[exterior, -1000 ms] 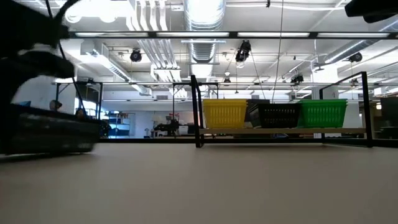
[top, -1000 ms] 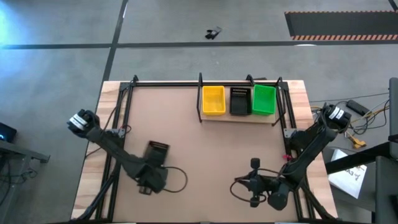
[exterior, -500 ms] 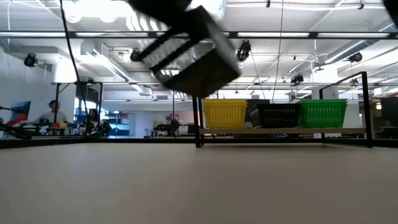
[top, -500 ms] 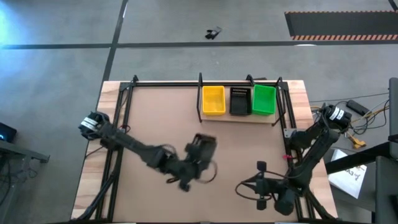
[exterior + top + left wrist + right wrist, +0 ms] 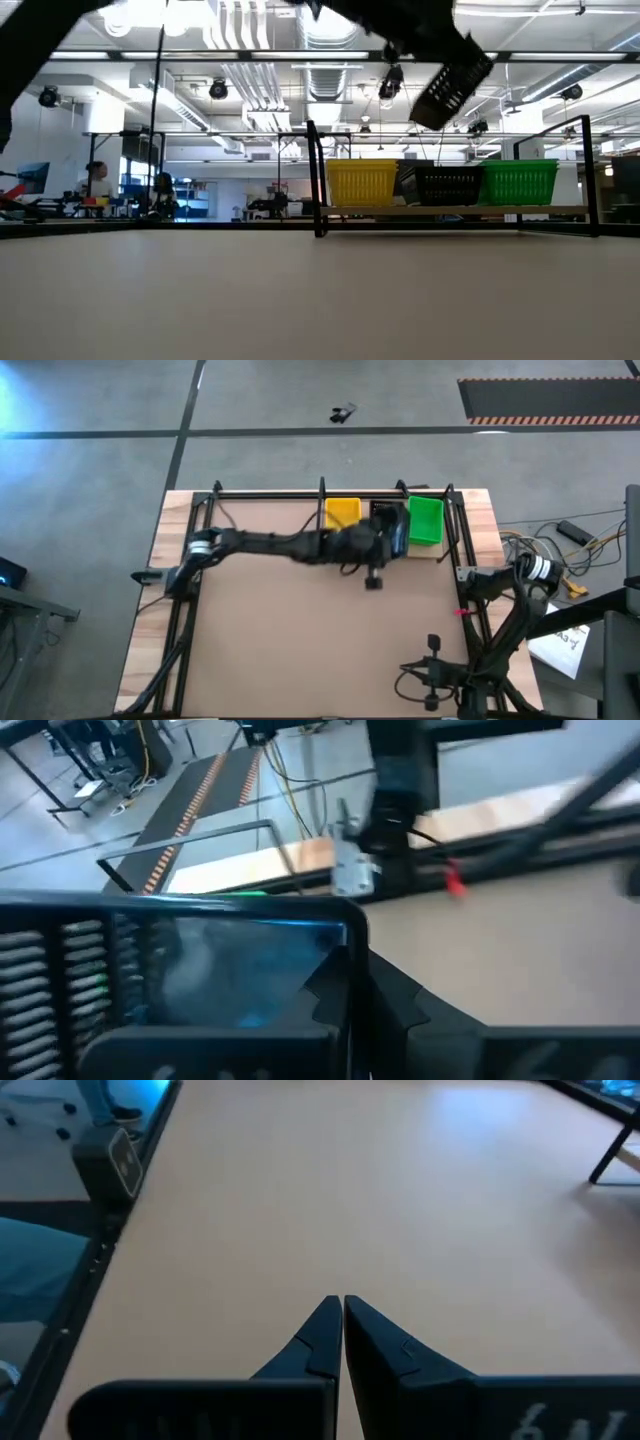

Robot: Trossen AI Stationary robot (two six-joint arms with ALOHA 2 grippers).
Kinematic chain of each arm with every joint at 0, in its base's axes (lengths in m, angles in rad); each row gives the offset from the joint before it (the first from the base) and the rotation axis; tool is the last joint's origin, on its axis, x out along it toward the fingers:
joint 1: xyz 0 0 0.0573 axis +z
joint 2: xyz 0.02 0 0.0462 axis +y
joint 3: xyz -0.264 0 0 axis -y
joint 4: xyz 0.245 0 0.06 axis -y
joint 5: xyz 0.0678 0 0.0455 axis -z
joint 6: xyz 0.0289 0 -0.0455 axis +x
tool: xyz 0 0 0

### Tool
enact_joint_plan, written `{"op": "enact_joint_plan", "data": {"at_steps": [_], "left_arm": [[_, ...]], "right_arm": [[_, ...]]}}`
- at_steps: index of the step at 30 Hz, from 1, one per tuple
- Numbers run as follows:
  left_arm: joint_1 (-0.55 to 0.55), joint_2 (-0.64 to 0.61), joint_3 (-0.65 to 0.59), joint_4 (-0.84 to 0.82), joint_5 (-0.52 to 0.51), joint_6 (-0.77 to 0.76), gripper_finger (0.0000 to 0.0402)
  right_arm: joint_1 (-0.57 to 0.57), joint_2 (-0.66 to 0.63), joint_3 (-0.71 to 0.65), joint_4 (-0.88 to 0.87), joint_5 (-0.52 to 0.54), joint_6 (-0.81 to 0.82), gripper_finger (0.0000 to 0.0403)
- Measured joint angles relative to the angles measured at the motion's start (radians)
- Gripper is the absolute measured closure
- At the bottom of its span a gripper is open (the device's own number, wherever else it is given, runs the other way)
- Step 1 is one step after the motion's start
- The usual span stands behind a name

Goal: Stack baskets on shelf by color
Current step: Stack the black bin on top of the black bins on the shelf

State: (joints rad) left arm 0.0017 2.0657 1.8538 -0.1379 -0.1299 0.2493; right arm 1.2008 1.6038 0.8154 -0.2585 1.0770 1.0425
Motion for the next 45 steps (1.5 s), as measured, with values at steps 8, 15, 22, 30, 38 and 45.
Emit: {"op": "enact_joint_plan", "data": {"at_steps": [8, 15, 22, 30, 38, 45], "left_arm": [[0.108, 0.185, 0.176, -0.035, 0.035, -0.006, 0.0401], [0.141, 0.199, 0.166, -0.027, -0.011, 0.022, 0.0401], [0.145, 0.200, 0.134, 0.065, -0.019, 0.090, 0.0401], [0.160, 0.227, 0.120, 0.031, -0.027, 0.073, 0.0401], [0.163, 0.228, 0.120, 0.032, -0.025, 0.073, 0.0401], [0.170, 0.227, 0.120, 0.028, -0.002, 0.076, 0.0349]], "right_arm": [[-0.001, 0.101, 0.053, 0.002, -0.001, 0.021, 0.0394], [0.002, 0.121, 0.106, 0.002, -0.001, -0.046, 0.0394], [0.001, 0.121, 0.132, 0.002, 0.008, -0.108, 0.0394], [0.001, 0.121, 0.131, 0.001, 0.024, -0.109, 0.0394], [0.001, 0.121, 0.131, 0.001, 0.024, -0.111, 0.0394], [0.001, 0.121, 0.130, 0.001, 0.024, -0.111, 0.0394]]}}
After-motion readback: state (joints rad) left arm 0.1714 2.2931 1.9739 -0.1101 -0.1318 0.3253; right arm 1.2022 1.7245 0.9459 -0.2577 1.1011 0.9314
